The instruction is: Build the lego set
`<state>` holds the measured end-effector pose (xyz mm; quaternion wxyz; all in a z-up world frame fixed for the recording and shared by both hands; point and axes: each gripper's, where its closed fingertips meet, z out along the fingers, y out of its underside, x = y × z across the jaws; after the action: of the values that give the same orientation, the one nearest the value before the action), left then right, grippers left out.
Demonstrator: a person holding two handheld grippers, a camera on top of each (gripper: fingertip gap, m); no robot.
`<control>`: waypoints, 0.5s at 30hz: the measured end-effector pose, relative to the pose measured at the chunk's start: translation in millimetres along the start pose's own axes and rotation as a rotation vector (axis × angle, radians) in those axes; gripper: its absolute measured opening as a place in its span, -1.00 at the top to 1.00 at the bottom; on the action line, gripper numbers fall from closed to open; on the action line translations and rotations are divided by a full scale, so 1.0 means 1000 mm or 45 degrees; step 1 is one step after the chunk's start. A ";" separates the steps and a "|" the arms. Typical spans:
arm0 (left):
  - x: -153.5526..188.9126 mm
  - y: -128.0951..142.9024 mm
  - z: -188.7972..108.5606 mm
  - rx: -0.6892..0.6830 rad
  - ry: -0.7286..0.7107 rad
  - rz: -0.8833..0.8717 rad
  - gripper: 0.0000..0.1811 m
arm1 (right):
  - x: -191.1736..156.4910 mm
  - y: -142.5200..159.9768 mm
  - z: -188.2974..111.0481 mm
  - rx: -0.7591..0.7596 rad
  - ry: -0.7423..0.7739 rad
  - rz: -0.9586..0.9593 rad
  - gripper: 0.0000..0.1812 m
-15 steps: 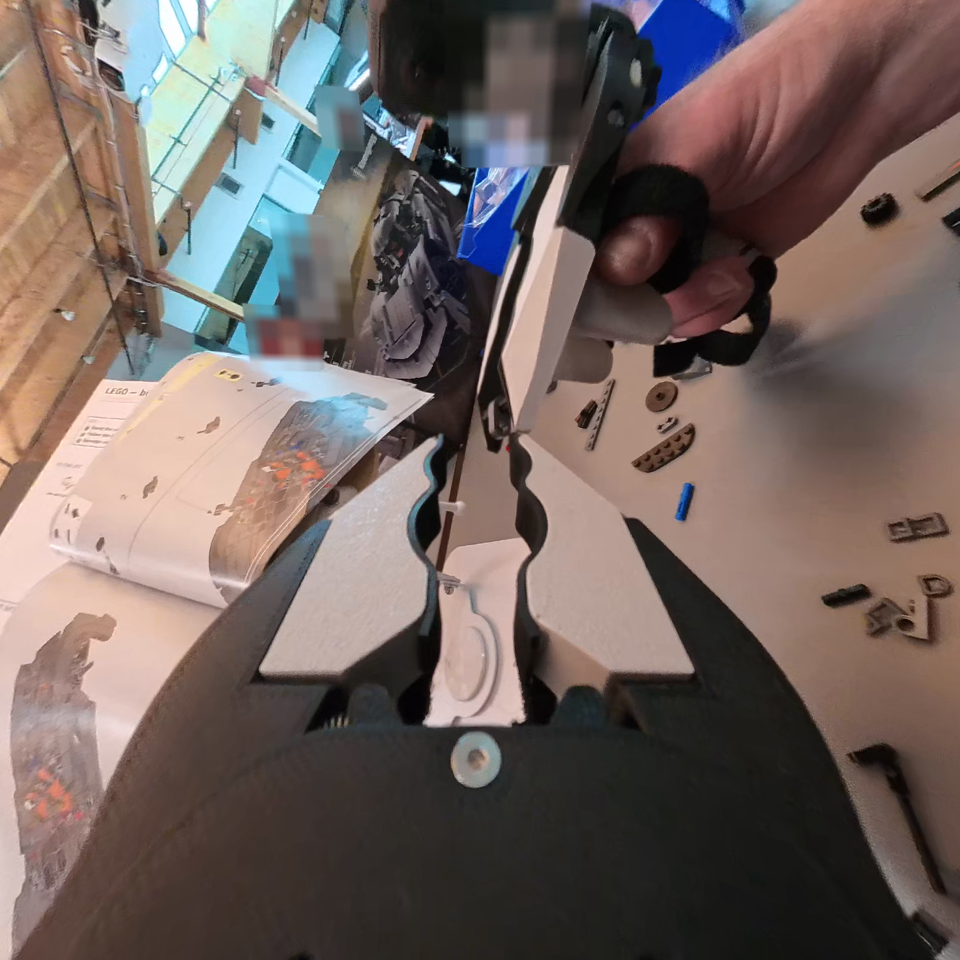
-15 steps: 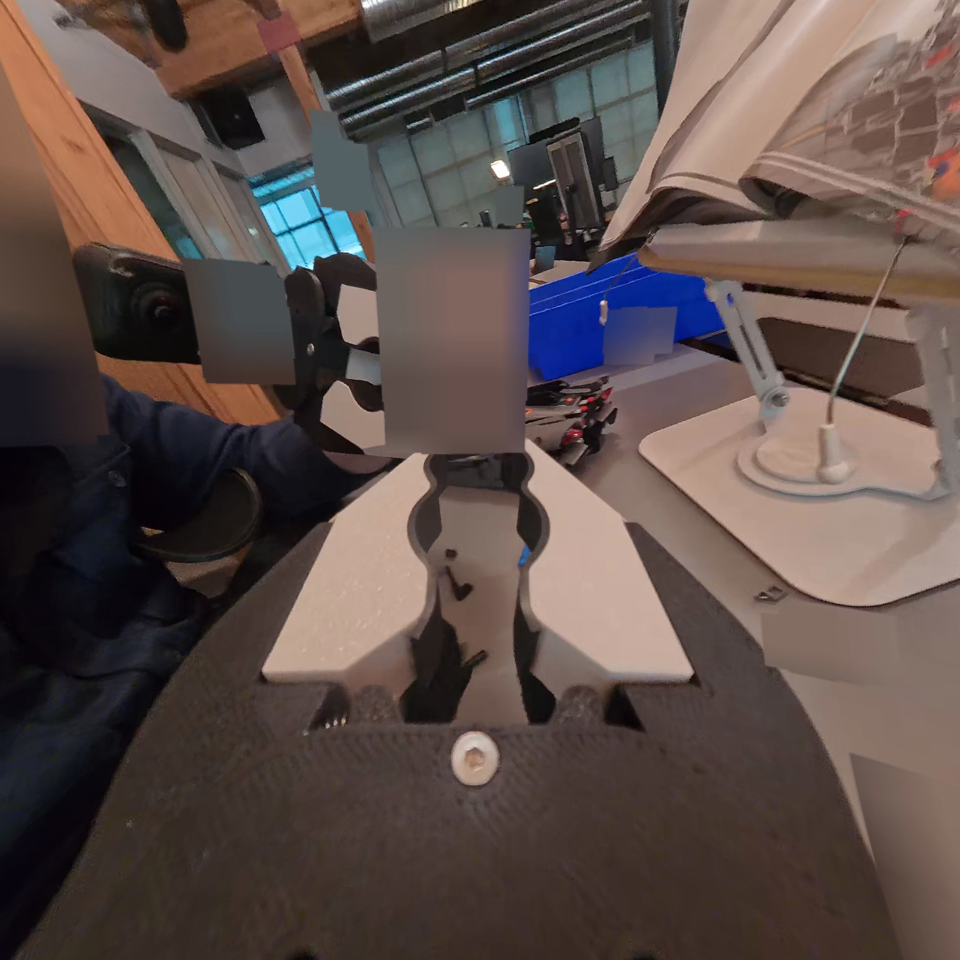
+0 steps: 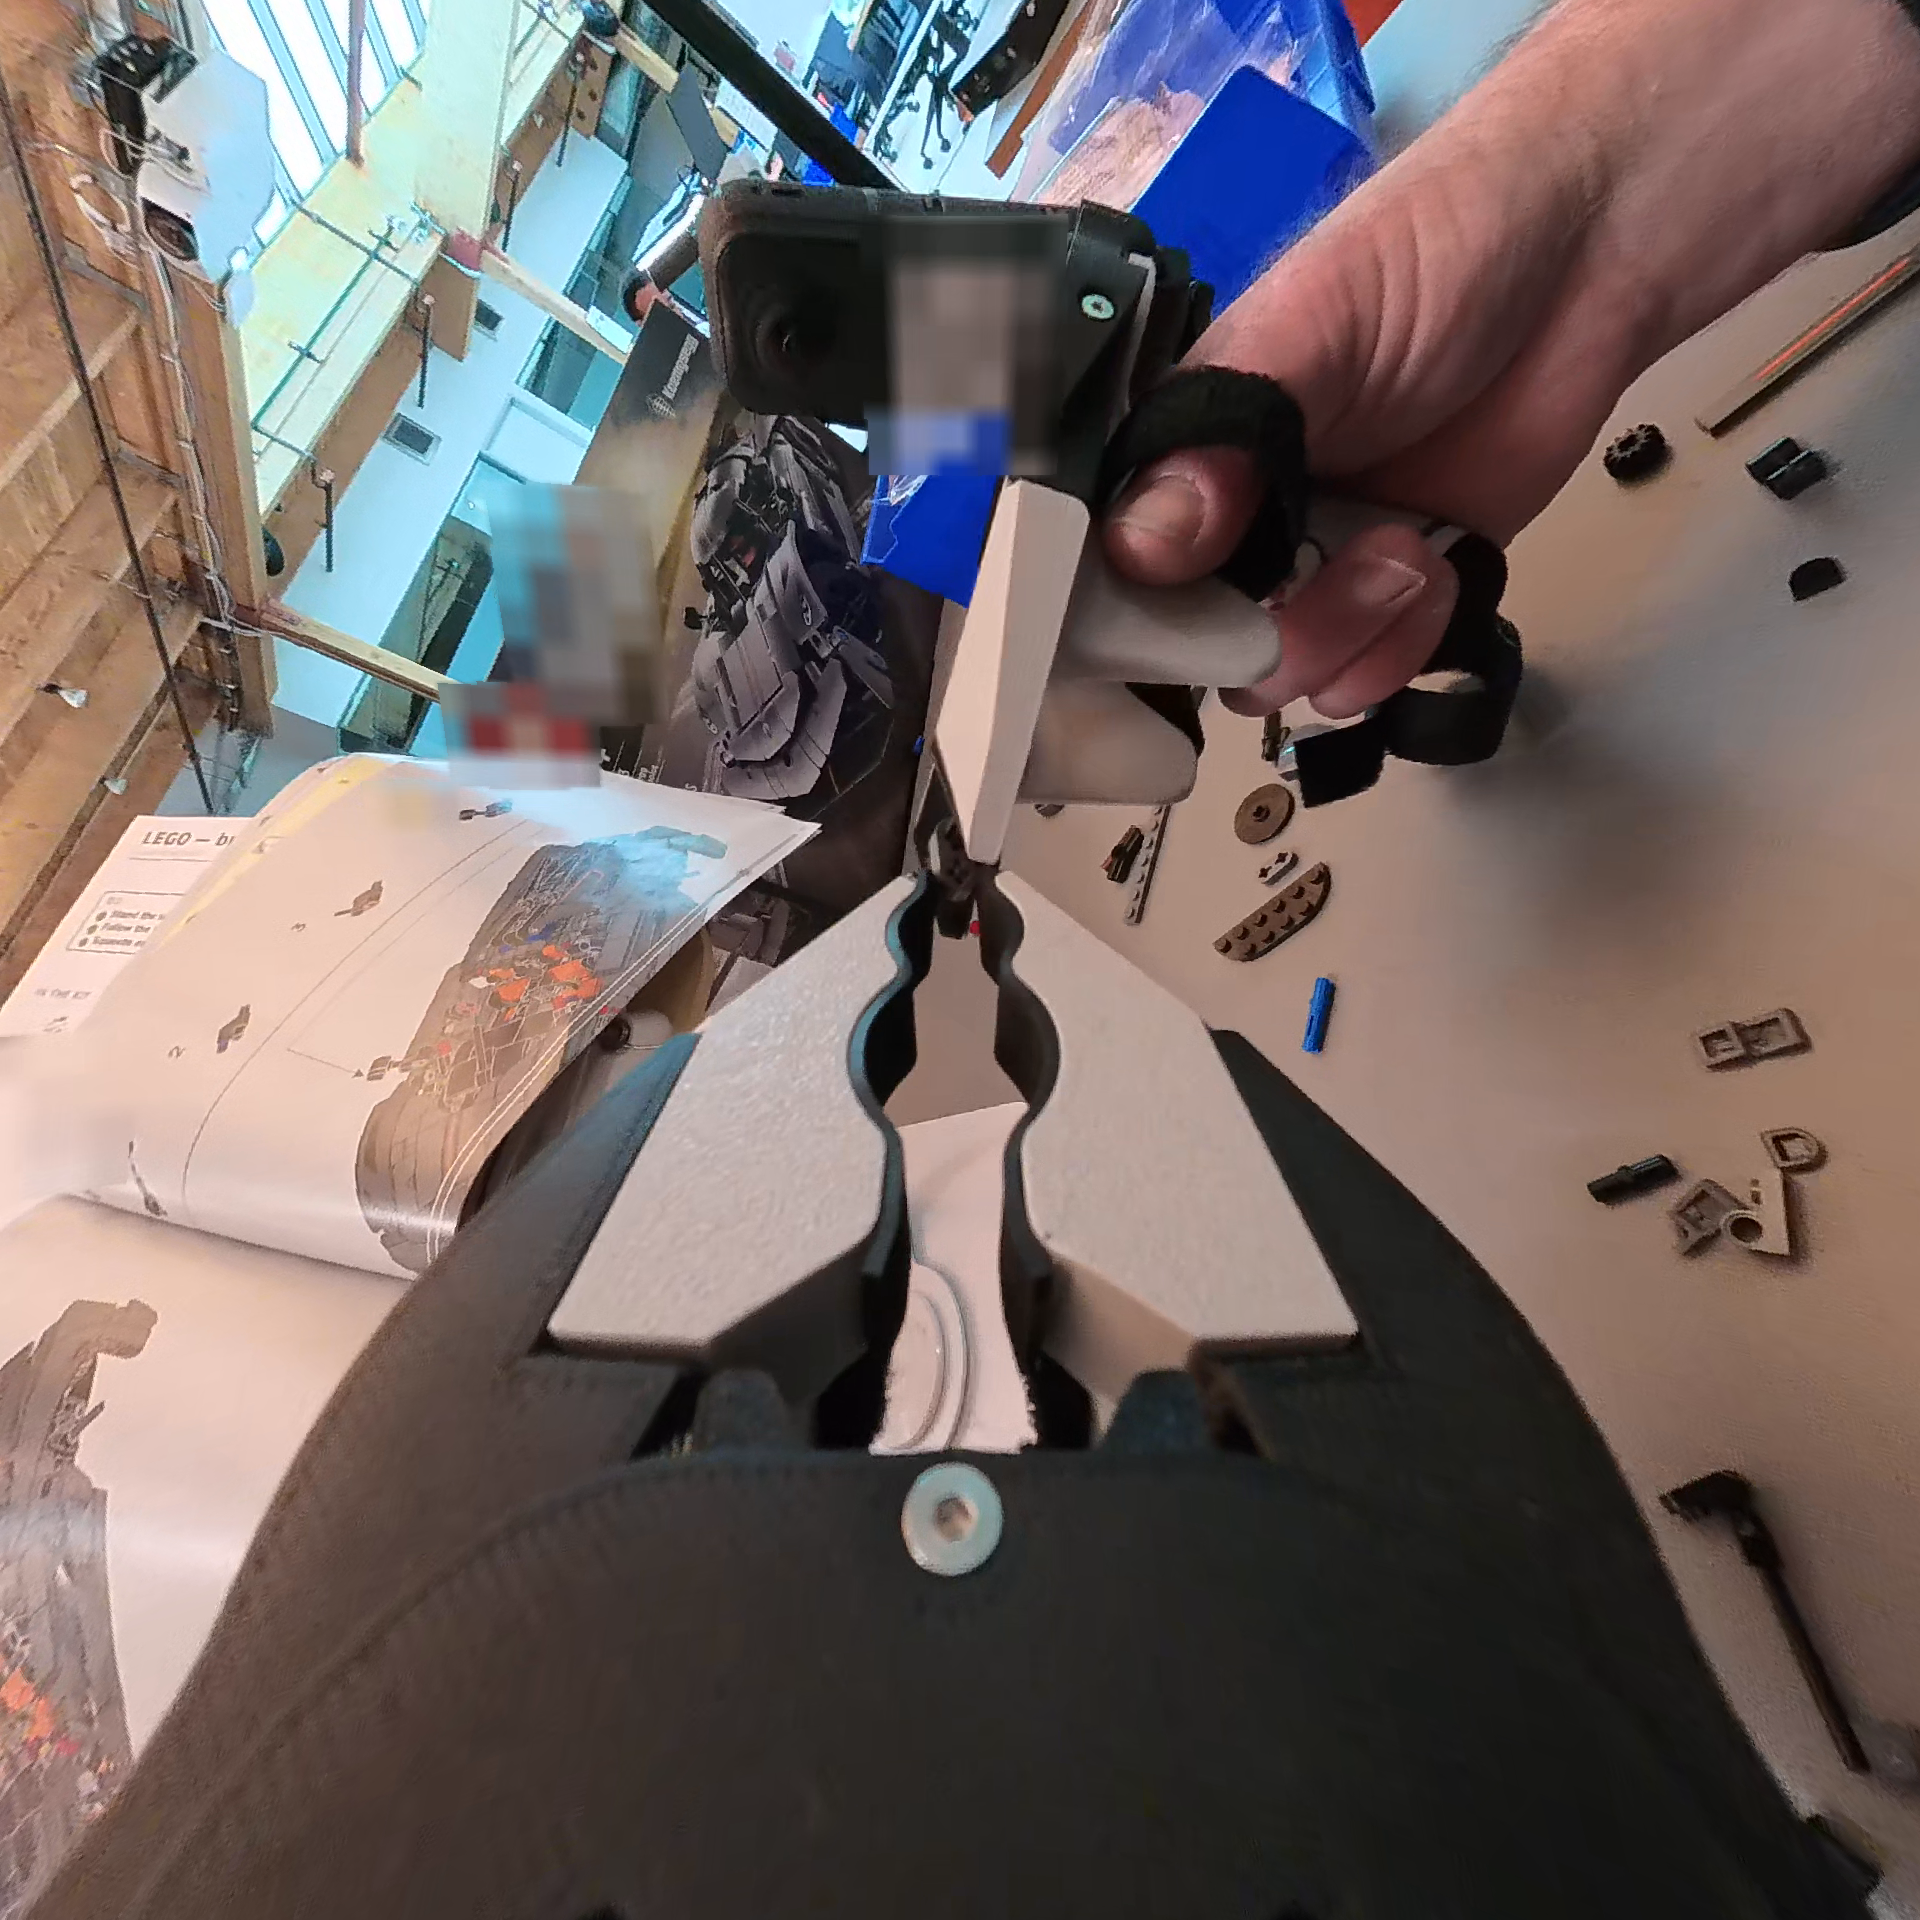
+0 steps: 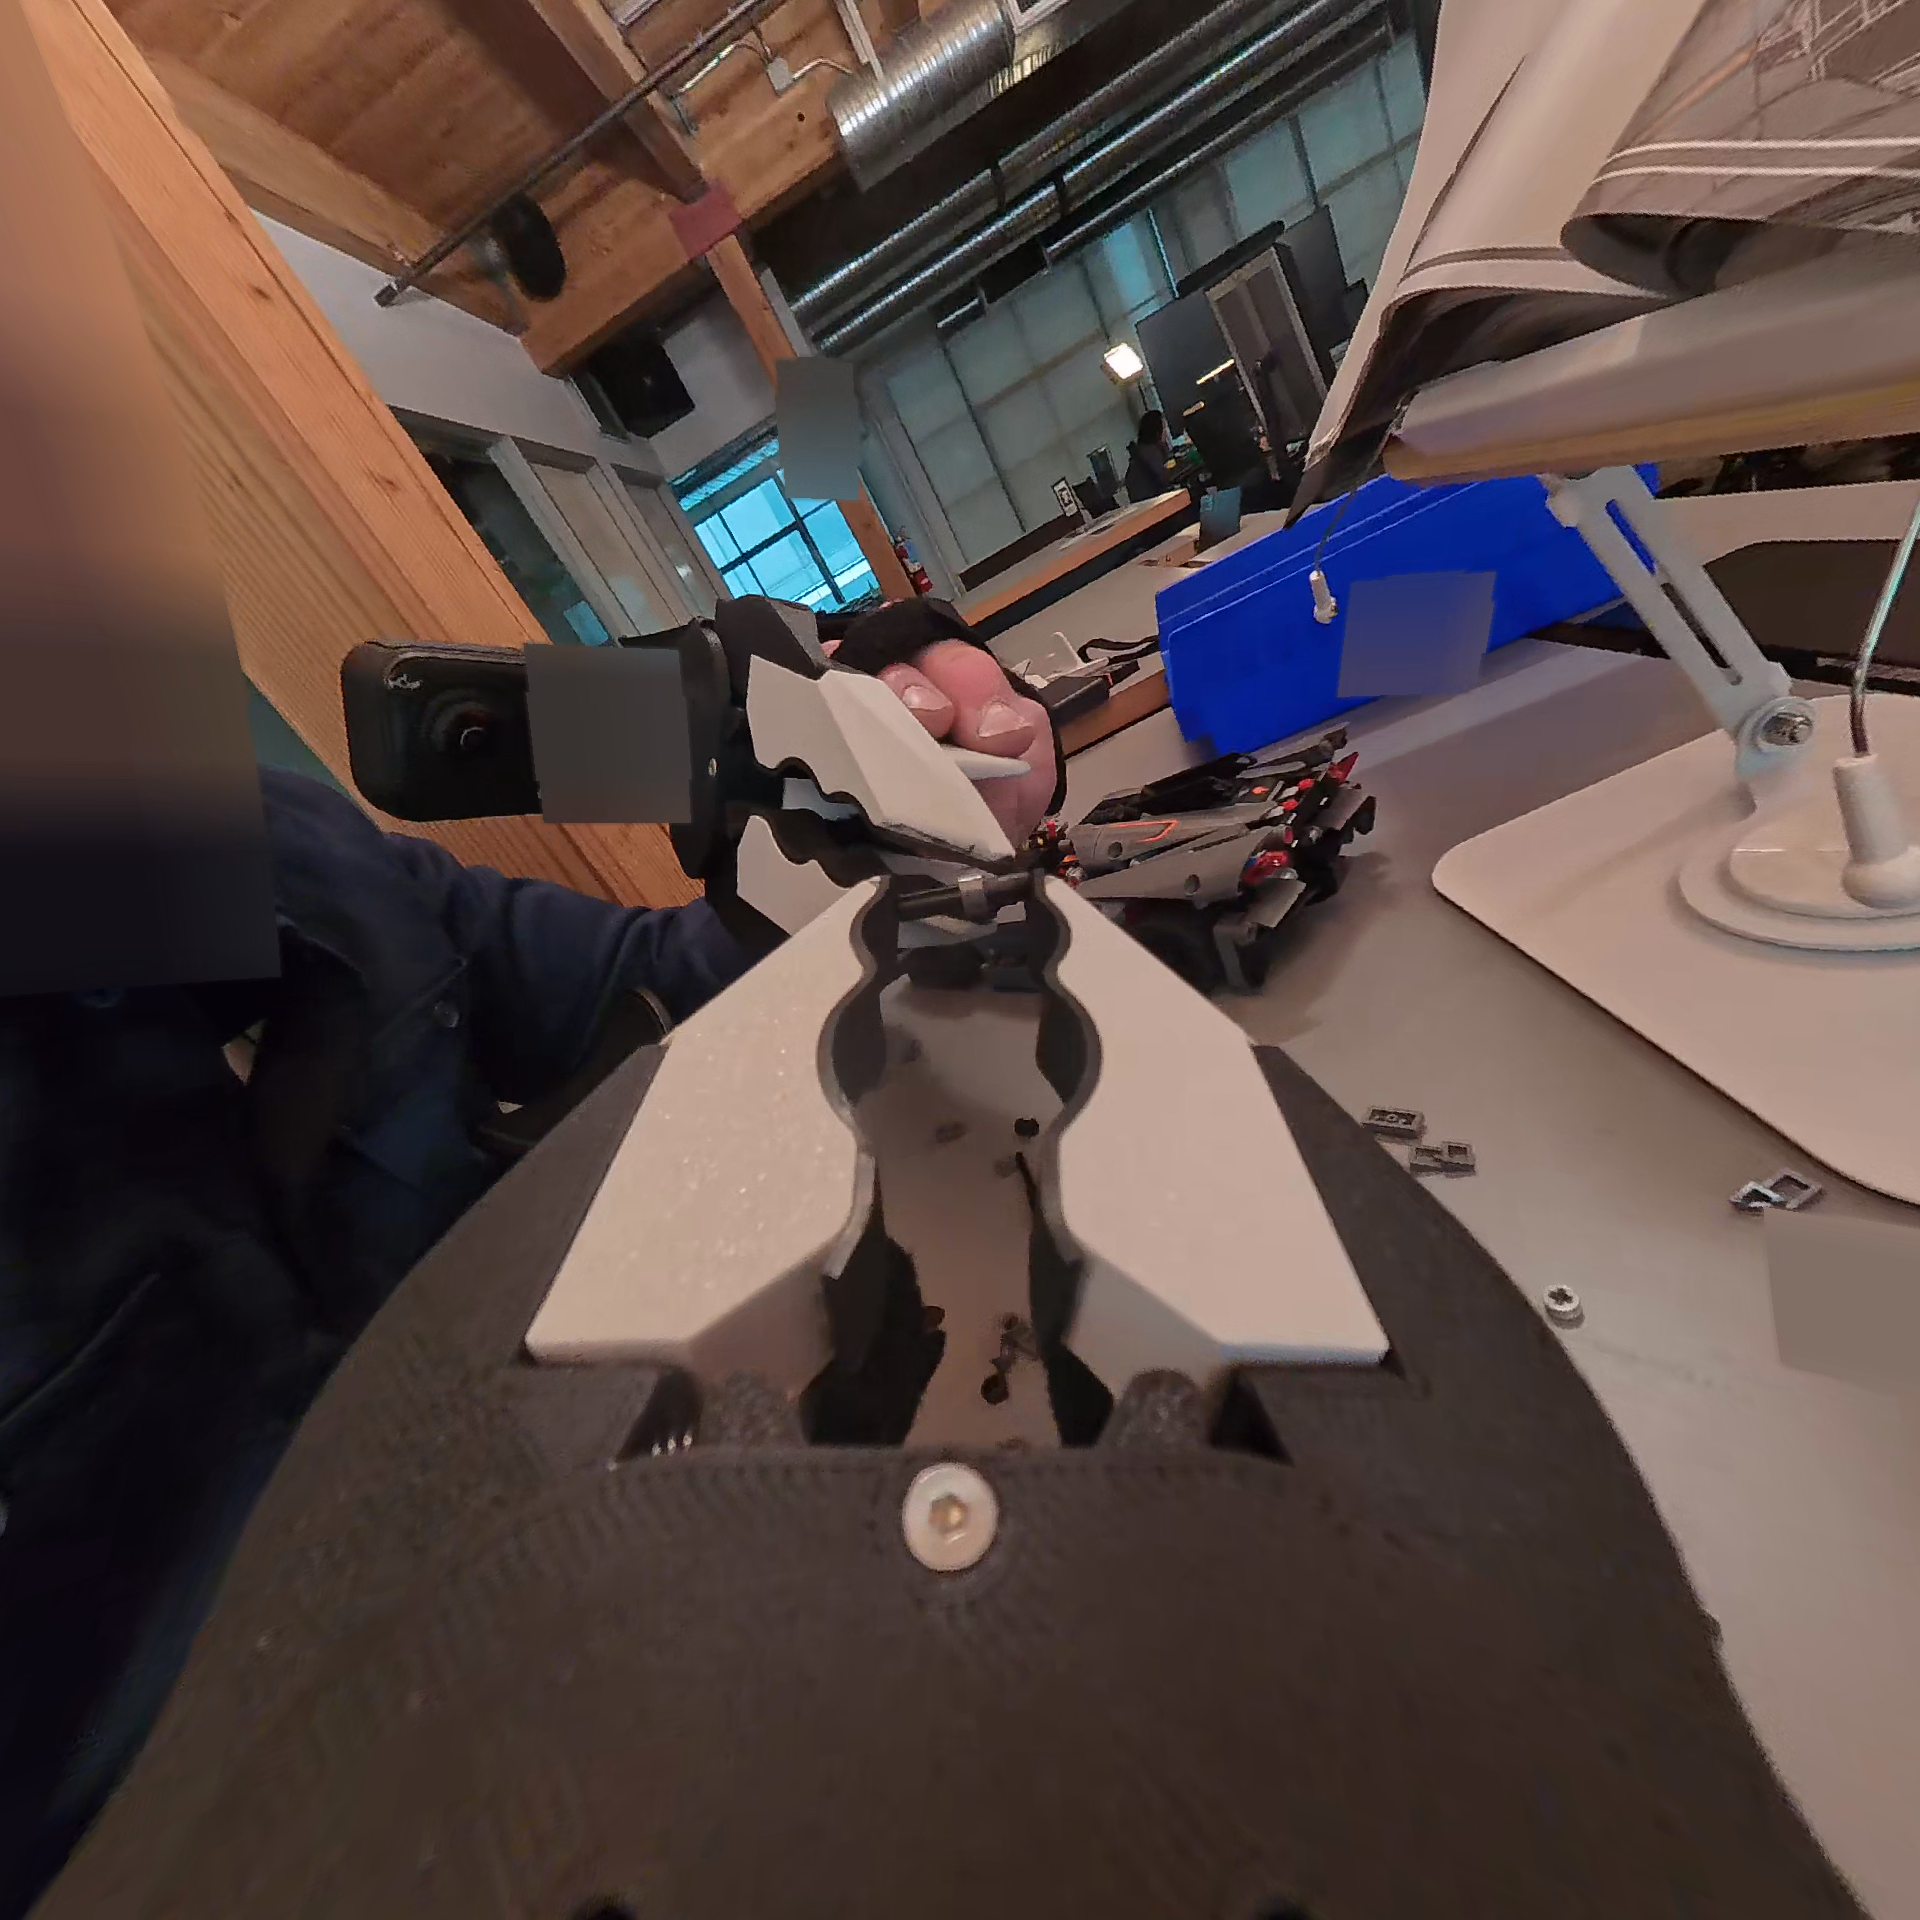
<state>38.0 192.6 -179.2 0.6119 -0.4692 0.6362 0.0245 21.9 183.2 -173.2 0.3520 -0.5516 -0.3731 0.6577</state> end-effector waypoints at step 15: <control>-0.002 -0.005 -0.007 0.158 0.215 -0.411 0.96 | 0.003 -0.006 -0.004 -0.076 0.227 -0.387 0.63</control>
<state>36.0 186.7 -173.0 0.5800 -0.5271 0.6020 -0.1527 26.0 188.7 -170.0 0.4626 -0.5553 -0.4390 0.5338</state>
